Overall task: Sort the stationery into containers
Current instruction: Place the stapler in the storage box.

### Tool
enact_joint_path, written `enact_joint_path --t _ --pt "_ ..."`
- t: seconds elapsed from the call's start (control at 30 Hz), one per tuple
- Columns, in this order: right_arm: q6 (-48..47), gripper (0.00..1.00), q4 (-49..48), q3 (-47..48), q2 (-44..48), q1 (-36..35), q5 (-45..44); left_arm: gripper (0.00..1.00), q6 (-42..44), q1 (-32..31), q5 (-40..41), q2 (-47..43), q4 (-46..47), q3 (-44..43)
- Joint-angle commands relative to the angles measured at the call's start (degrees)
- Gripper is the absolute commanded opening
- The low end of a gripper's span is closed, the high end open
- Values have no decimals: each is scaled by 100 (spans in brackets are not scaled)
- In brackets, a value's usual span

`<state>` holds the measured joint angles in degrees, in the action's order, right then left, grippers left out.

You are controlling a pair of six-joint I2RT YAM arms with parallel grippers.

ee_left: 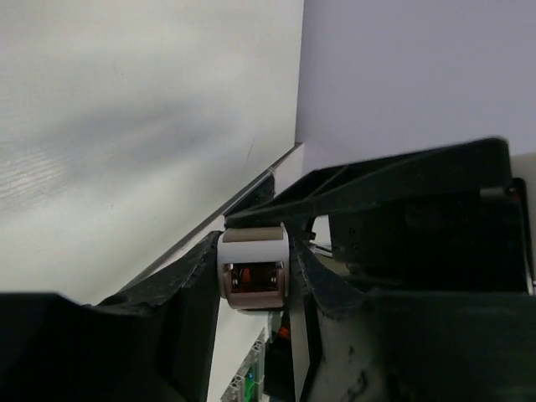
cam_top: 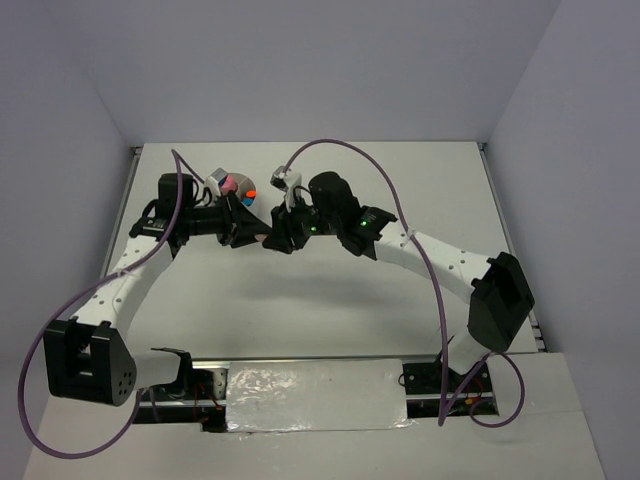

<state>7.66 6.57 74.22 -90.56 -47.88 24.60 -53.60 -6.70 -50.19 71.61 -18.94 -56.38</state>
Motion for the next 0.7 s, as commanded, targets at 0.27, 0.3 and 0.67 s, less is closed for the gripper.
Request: enact_joint_path --t 0.27,0.3,0.67 --pt "1650 100 -1262 -1265 1406 980 -999 0 2029 -7 3501 317 -2130 -1936" --pt "1755 100 -1315 -1461 1636 1086 -1123 0 2029 -7 3812 362 -2192 -2008" --pt "2152 100 837 -2313 3386 1510 -2908 0 1239 37 5819 1116 -1376 -1859"
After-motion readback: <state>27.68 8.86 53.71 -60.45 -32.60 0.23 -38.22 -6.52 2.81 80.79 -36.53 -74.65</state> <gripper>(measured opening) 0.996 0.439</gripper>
